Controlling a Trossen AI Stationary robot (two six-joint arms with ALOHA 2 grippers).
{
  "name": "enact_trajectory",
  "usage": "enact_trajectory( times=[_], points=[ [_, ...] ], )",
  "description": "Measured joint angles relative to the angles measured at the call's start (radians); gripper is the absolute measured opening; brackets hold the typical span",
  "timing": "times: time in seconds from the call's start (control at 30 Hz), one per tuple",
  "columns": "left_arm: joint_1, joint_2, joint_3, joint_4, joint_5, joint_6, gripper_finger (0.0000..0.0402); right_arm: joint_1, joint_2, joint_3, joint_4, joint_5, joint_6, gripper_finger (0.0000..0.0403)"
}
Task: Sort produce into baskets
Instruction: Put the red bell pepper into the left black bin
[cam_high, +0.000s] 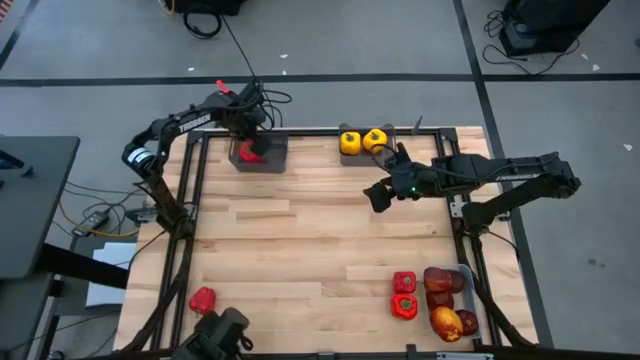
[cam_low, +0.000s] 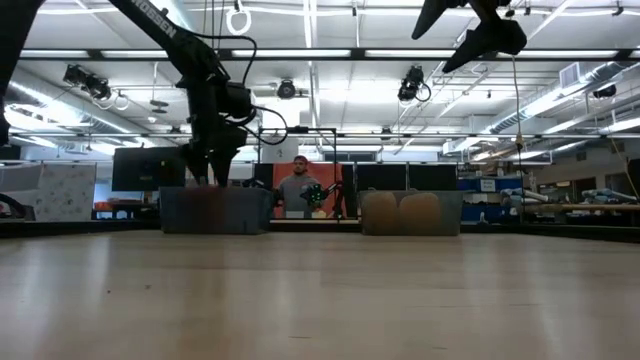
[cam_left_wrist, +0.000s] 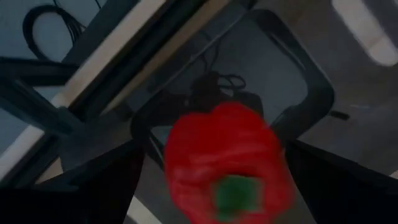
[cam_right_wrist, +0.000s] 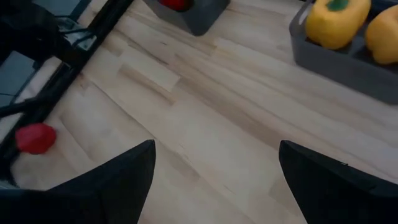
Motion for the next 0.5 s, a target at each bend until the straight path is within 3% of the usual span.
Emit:
enact_trajectory(
  times=[0.13, 0.23, 0.5],
  points=[
    [0.002, -0.001, 0.011, -0.005, -0.009, -0.006, 0.0393, -0.038, 0.000, 0.000, -0.038, -0.032, -0.066, 0.0350],
    [-0.001, -0.021, 0.056, -0.066, 0.000, -0.030, 0.0392, -0.072, 0.000, 0.000, -0.064, -0.111, -0.131, 0.0350],
    [-0.130, -0.237, 0.103, -0.093, 0.010, -0.187, 0.0391, -0.112, 0.000, 0.000, -0.181, -0.250, -0.371, 0.0350]
  ],
)
